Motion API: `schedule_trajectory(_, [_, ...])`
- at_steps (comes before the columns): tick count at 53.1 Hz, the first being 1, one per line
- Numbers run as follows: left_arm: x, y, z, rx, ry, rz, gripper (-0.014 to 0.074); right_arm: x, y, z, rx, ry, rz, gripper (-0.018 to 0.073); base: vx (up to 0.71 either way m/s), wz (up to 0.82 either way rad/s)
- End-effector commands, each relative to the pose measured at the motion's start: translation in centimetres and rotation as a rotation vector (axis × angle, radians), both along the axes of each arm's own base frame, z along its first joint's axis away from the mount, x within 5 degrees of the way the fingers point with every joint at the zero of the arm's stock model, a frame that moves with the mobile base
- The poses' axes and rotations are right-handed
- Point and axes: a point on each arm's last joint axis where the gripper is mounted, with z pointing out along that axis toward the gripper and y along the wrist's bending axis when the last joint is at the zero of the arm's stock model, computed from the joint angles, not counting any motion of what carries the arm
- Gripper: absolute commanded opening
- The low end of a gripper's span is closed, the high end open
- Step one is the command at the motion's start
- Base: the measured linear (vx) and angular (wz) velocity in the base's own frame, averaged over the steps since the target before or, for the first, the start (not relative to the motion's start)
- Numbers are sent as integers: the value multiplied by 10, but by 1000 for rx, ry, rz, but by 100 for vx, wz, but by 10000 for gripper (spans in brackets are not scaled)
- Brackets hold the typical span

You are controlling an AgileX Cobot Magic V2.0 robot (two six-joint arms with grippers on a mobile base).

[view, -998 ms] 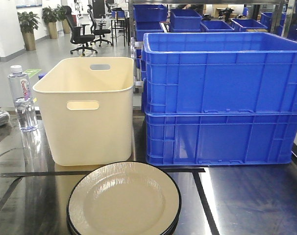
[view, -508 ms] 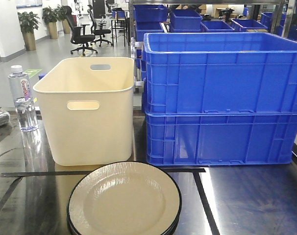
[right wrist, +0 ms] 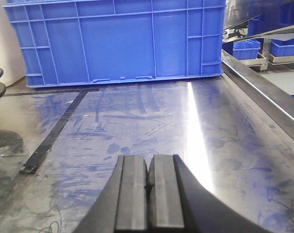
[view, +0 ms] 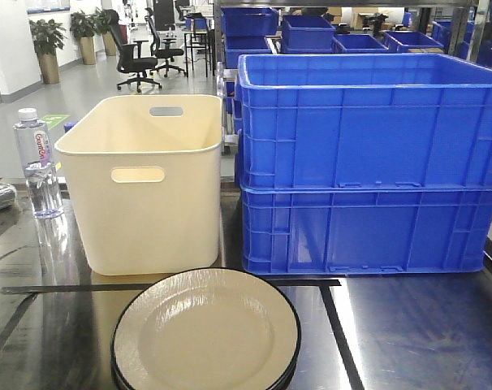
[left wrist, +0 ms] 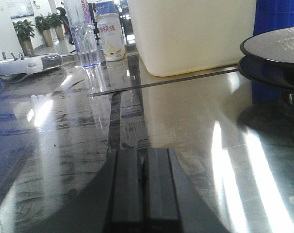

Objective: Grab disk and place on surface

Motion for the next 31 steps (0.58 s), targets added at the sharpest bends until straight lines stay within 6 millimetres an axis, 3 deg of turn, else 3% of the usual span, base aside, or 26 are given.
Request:
schedule_trajectory(1, [-1, 0, 5, -24, -93, -6, 1, 0, 0, 1, -7, -67, -3, -9, 0, 0])
schedule_trajectory(31, [-1, 0, 5, -24, -93, -6, 1, 0, 0, 1, -7, -67, -3, -9, 0, 0])
